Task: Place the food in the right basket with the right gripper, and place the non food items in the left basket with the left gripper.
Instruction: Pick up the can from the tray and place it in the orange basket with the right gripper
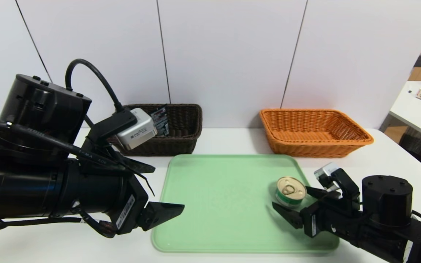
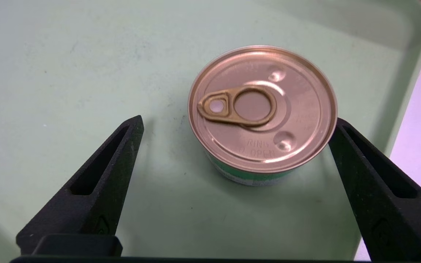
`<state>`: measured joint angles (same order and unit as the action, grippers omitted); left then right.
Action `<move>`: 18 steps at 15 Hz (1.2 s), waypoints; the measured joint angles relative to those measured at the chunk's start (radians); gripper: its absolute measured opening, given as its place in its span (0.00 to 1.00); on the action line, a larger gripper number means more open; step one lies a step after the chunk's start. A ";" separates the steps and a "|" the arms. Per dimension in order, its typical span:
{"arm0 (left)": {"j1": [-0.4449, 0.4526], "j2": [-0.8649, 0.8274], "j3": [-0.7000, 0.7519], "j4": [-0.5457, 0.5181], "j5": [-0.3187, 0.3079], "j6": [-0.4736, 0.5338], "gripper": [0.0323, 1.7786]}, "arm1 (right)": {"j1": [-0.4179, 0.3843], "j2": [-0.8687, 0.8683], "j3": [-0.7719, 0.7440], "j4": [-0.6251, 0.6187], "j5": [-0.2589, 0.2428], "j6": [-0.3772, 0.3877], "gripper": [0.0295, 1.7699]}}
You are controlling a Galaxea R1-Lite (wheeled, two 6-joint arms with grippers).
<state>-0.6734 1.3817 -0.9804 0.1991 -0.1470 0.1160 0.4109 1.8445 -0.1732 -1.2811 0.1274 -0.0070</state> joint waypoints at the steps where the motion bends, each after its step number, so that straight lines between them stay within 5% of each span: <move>1: 0.000 0.002 0.001 0.000 0.001 0.000 0.95 | 0.000 0.009 0.000 -0.001 -0.001 0.000 0.96; 18: -0.001 0.026 0.014 -0.013 0.000 -0.001 0.95 | -0.014 0.089 -0.071 -0.005 -0.003 0.009 0.96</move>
<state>-0.6749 1.4081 -0.9668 0.1862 -0.1466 0.1145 0.3972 1.9334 -0.2443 -1.2860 0.1249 0.0019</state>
